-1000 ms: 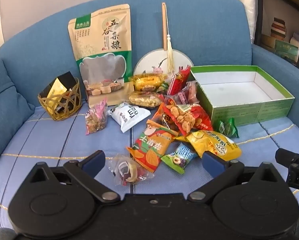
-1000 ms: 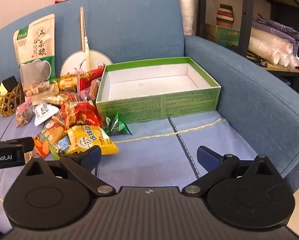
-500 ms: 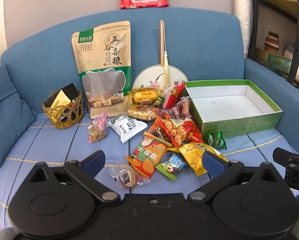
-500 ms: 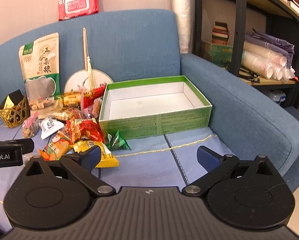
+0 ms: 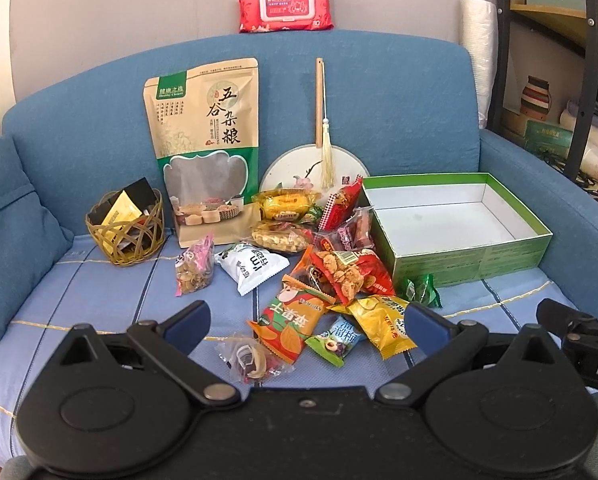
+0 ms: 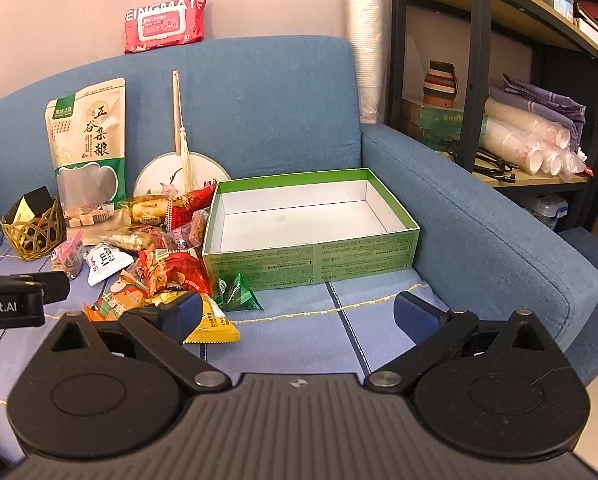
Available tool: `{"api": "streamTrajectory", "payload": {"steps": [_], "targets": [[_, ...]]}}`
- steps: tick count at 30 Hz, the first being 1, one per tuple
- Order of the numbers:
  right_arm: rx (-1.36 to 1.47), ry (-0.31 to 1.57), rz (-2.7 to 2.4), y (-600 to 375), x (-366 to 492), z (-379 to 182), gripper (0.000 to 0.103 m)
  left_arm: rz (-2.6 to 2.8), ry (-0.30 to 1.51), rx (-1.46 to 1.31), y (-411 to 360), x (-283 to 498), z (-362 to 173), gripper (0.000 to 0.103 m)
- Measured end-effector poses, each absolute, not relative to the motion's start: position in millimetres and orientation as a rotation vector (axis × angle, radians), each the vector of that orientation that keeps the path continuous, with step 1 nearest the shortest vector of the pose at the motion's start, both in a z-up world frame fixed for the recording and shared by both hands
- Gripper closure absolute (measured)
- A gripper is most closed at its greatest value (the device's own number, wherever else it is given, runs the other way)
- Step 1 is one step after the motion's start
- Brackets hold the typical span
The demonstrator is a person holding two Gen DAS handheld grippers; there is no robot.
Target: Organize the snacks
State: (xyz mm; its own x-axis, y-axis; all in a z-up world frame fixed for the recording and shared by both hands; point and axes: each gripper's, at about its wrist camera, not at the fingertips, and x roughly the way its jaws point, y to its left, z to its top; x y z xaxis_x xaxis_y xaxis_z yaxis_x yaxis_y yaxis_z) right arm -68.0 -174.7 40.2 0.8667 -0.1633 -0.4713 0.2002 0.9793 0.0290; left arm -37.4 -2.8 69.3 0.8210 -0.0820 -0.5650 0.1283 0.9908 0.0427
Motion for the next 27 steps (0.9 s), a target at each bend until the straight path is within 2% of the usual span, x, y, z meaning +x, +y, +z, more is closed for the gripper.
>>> {"api": "streamTrajectory", "payload": {"steps": [27], "targets": [[0.086, 0.5, -0.186, -173.3, -65.5, 37.8, 0.0, -0.113, 0.605, 0.081, -5.1, -37.1, 67.8, 0.0]]}}
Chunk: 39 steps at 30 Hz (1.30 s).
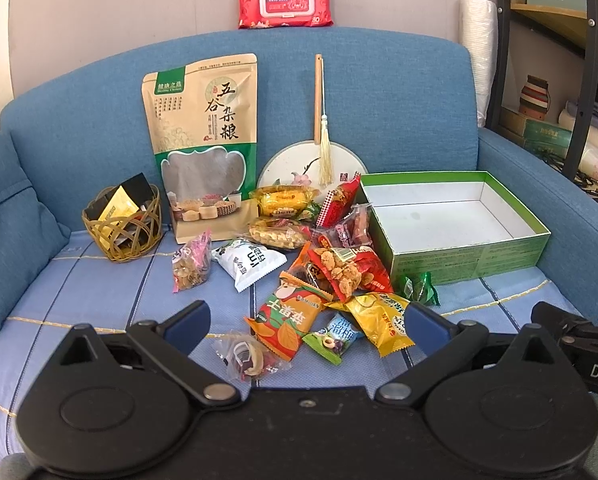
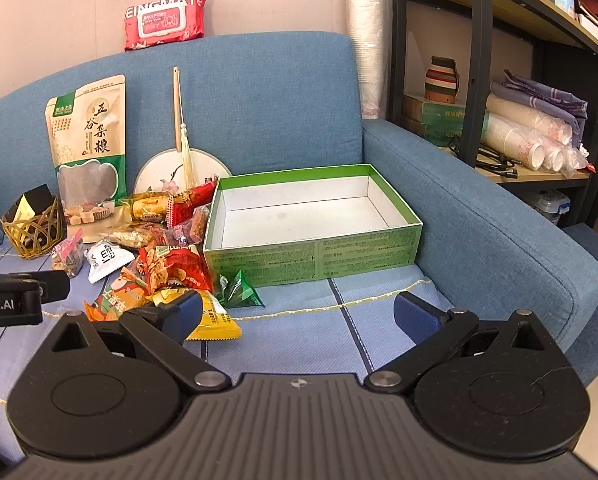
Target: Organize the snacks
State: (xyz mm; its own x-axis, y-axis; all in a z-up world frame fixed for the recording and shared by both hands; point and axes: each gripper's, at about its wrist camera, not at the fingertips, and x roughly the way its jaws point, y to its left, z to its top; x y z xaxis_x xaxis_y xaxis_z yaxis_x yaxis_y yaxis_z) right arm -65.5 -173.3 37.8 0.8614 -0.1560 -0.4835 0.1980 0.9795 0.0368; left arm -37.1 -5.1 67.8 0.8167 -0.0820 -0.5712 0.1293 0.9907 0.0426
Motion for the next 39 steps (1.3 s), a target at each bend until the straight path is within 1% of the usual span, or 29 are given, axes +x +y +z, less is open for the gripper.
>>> {"api": "streamTrajectory", "payload": {"steps": [23, 31, 36, 39], "targets": [[0.101, 0.546, -0.153, -173.4, -39.4, 20.6, 0.0, -0.121, 0.647, 0.068, -1.0, -13.1, 53.2, 0.0], [0.159, 0.497, -0.079, -178.1, -28.7, -0.4, 0.0, -0.123, 0.695, 0.053, 10.1, 7.3, 28.8, 0.0], [0.121, 0.585, 0.058, -168.0, -5.2, -21.9, 0.0, -0.172, 0.737, 0.005, 28.4, 19.6, 9.3, 0.0], [0.051, 0.609, 0.121, -157.6, 8.1, -34.0, 0.0, -0.207, 0.77, -0.05, 39.2, 28.7, 3.1, 0.0]]}}
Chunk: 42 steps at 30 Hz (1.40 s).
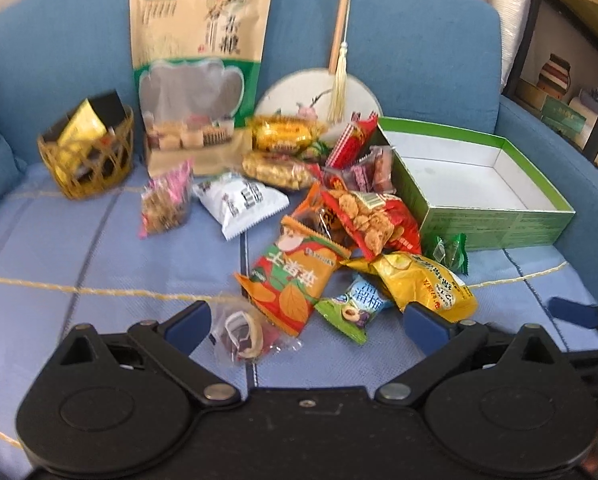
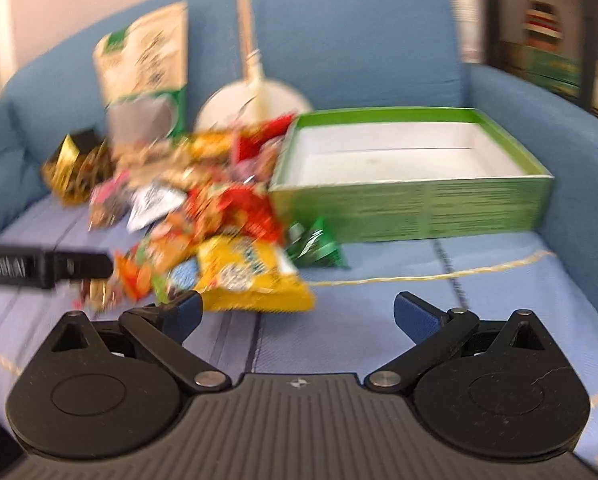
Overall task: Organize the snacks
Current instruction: 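Grasp the yellow chip bag with the left gripper, then carry the yellow chip bag into the green box and open the left gripper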
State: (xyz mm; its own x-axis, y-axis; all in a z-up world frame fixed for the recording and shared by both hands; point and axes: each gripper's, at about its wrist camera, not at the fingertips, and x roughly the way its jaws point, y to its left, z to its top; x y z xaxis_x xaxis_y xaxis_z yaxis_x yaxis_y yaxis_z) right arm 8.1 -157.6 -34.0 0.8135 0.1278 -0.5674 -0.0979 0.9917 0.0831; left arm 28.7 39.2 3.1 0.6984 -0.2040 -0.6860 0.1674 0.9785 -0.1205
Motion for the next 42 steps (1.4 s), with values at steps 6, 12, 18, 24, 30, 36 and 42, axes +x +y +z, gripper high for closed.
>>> {"api": "streamTrajectory", "payload": {"steps": [6, 12, 18, 24, 30, 36, 42], "targets": [[0.055, 0.647, 0.214, -148.2, 39.1, -56.5, 0.0, -0.344, 0.81, -0.138, 36.2, 50.6, 3.0, 0.0], [0.08, 0.666, 0.266, -152.4, 43.8, -60.3, 0.0, -0.494, 0.89, -0.13, -2.9, 90.6, -12.8, 0.005], [0.051, 0.605, 0.32, -157.4, 47.6, -59.5, 0.0, -0.514, 0.964, -0.17, -16.2, 116.9, -28.5, 0.009], [0.013, 0.604, 0.363, -145.8, 54.0, -77.4, 0.013, -0.52, 0.987, -0.095, -34.5, 128.5, -41.2, 0.051], [-0.019, 0.543, 0.358, -143.9, 34.2, -66.6, 0.014, -0.524, 0.984, -0.211, -16.5, 115.6, -42.2, 0.066], [-0.016, 0.464, 0.346, -145.7, 0.9, -38.8, 0.02, -0.555, 0.903, -0.21, -13.4, 88.4, -7.5, 0.068], [-0.033, 0.347, 0.31, -162.5, -5.0, -4.4, 0.02, -0.595, 0.751, -0.163, -34.9, 83.2, 35.1, 0.068]]}}
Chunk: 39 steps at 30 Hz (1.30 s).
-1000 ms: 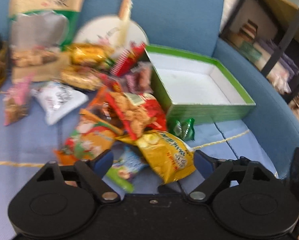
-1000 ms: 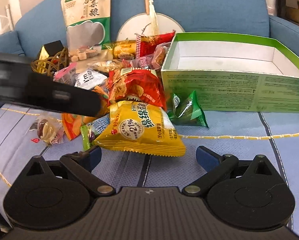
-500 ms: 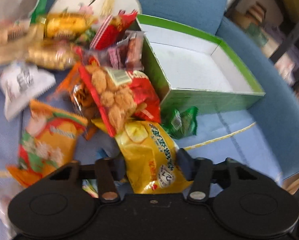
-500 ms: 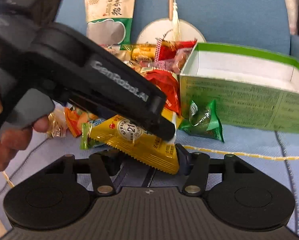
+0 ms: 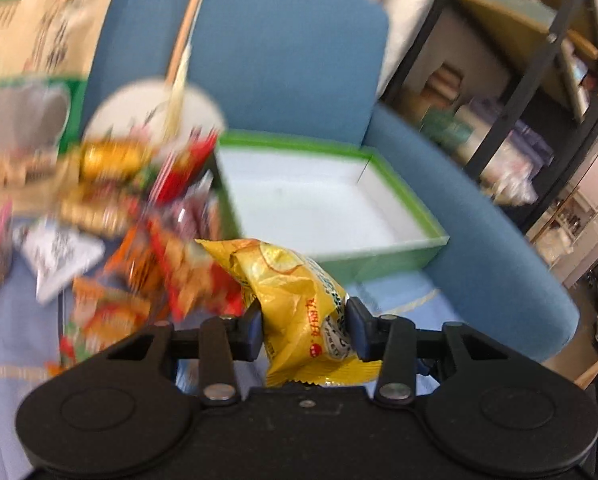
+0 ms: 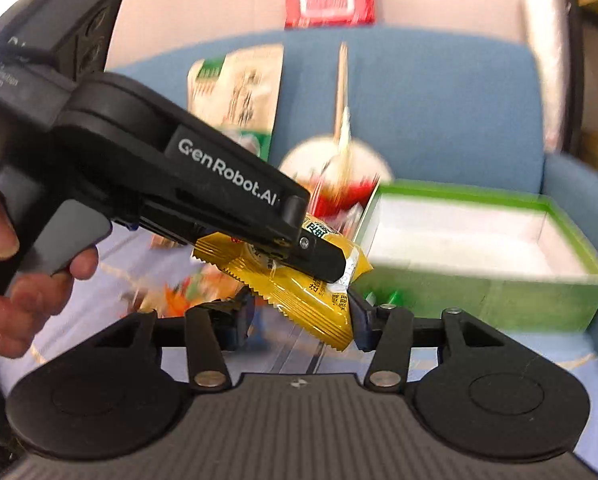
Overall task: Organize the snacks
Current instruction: 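Carry the yellow chip bag into the green box and open the left gripper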
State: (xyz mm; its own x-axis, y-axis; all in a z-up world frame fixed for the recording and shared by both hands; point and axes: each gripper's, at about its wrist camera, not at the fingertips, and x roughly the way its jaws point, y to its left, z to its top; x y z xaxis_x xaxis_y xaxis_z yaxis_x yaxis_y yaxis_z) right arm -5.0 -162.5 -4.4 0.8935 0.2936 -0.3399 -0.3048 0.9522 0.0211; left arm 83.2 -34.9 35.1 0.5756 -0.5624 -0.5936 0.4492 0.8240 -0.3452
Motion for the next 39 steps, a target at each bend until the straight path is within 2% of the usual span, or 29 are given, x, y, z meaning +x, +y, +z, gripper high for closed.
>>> {"api": "streamTrajectory", "payload": {"steps": [7, 14, 16, 17, 18, 19, 20, 31, 39], "targets": [[0.012, 0.274, 0.245, -189.1, 57.6, -1.3, 0.02, -0.605, 0.661, -0.135, -68.2, 146.9, 44.0, 0.067], [0.077, 0.299, 0.221, -211.5, 96.0, -32.4, 0.02, -0.617, 0.705, -0.105, -93.3, 190.6, 19.0, 0.066], [0.077, 0.302, 0.218, -212.1, 106.0, -32.2, 0.019, -0.621, 0.715, -0.106, -97.3, 194.7, 12.4, 0.063], [0.074, 0.299, 0.208, -213.4, 107.9, -35.1, 0.017, -0.621, 0.719, -0.109, -99.7, 195.9, 10.2, 0.056], [0.064, 0.294, 0.186, -214.7, 109.7, -39.4, 0.015, -0.612, 0.719, -0.107, -102.0, 197.3, 8.1, 0.024], [0.049, 0.292, 0.162, -215.1, 112.9, -42.6, 0.004, -0.595, 0.72, -0.099, -104.6, 197.1, 7.4, 0.0], [0.028, 0.299, 0.132, -214.7, 114.5, -45.5, 0.0, -0.559, 0.713, -0.086, -106.1, 195.5, 8.0, 0.0], [-0.008, 0.236, 0.124, -212.0, 58.0, -12.5, 0.0, -0.48, 0.584, -0.071, -61.3, 138.4, 55.4, 0.0], [0.01, 0.362, 0.188, -189.1, 40.1, -5.4, 0.0, -0.418, 0.641, -0.111, -16.4, 84.2, 47.9, 0.0]]}}
